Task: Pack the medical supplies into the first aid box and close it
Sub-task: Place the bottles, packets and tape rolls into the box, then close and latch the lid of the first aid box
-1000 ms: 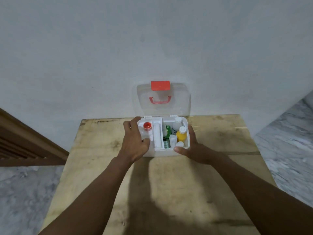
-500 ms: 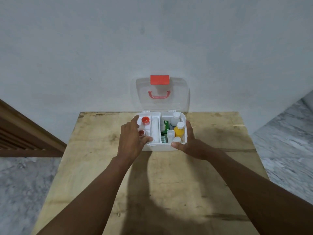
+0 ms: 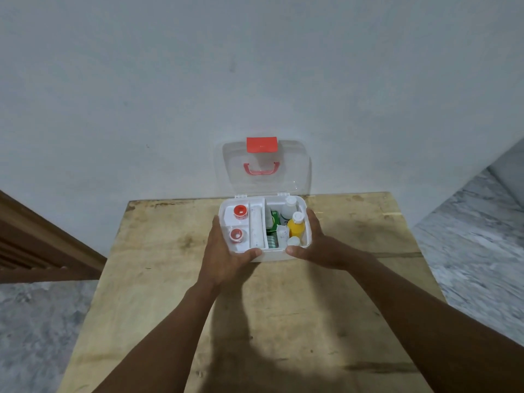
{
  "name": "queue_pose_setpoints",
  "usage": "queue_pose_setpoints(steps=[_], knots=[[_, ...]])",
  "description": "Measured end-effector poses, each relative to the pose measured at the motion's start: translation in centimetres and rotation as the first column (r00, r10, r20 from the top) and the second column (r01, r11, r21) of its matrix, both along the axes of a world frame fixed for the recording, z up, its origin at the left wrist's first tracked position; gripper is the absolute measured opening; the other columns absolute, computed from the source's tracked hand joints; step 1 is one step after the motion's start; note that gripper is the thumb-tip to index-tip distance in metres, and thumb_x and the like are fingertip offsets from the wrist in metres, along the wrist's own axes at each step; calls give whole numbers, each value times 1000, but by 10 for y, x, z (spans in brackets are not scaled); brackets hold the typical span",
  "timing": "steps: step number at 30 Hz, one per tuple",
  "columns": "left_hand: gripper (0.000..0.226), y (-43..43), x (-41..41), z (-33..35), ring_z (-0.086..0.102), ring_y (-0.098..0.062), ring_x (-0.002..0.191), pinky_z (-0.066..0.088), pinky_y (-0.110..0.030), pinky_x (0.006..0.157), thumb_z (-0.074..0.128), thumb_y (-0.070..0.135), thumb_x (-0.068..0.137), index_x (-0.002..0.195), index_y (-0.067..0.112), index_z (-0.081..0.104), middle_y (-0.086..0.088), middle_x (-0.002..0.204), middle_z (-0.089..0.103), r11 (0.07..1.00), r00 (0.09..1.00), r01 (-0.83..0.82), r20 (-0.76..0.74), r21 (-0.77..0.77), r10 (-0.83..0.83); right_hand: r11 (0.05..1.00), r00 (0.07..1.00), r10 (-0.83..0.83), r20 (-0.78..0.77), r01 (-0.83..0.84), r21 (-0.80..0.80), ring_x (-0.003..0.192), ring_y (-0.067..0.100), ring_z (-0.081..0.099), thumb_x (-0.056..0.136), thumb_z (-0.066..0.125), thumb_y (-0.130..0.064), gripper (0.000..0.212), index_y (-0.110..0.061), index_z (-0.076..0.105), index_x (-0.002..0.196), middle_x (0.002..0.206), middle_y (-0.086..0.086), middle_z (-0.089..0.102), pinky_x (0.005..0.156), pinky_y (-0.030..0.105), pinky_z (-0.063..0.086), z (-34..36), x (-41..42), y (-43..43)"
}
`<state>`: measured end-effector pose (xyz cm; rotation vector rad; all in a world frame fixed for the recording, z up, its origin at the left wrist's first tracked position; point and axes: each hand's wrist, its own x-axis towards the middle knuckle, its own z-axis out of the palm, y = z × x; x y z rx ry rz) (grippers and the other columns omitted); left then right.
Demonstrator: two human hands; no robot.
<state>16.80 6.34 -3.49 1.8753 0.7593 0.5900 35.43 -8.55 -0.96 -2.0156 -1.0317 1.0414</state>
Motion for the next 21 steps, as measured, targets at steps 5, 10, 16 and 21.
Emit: queue_pose_setpoints(steps=[5,10,16,21], knots=[[85,-1,-2,1,55,15,106,44,0,74,91,30,63,133,26,42,20,120,59,1000,1000,-23,5,-16,23,966,899,-125,420,207,-156,123,26,55,85,66,-50,66,-26,43,142,138,4,57,99,38,44,36,22,8],[86,0,-3,-5,60,5,109,51,-8,77,91,35,64,133,32,41,21,122,60,999,999,-26,32,-36,27,972,690,-234,685,181,150,121,26,53,90,65,-28,49,-19,50,135,132,9,54,99,38,44,82,27,57],[80,-1,-5,-5,62,-1,111,50,-8,77,89,25,69,134,27,43,15,122,62,999,996,-1,90,-50,6,996,404,-67,912,-27,85,113,33,53,84,67,-14,57,-18,45,137,131,12,52,86,44,50,99,24,120],[81,2,-6,-5,62,-2,110,50,-9,79,90,23,68,134,29,43,13,122,62,998,996,-4,94,-60,10,999,294,-26,955,-34,38,97,33,54,82,60,1,49,-13,50,128,118,13,53,74,40,42,95,31,136]])
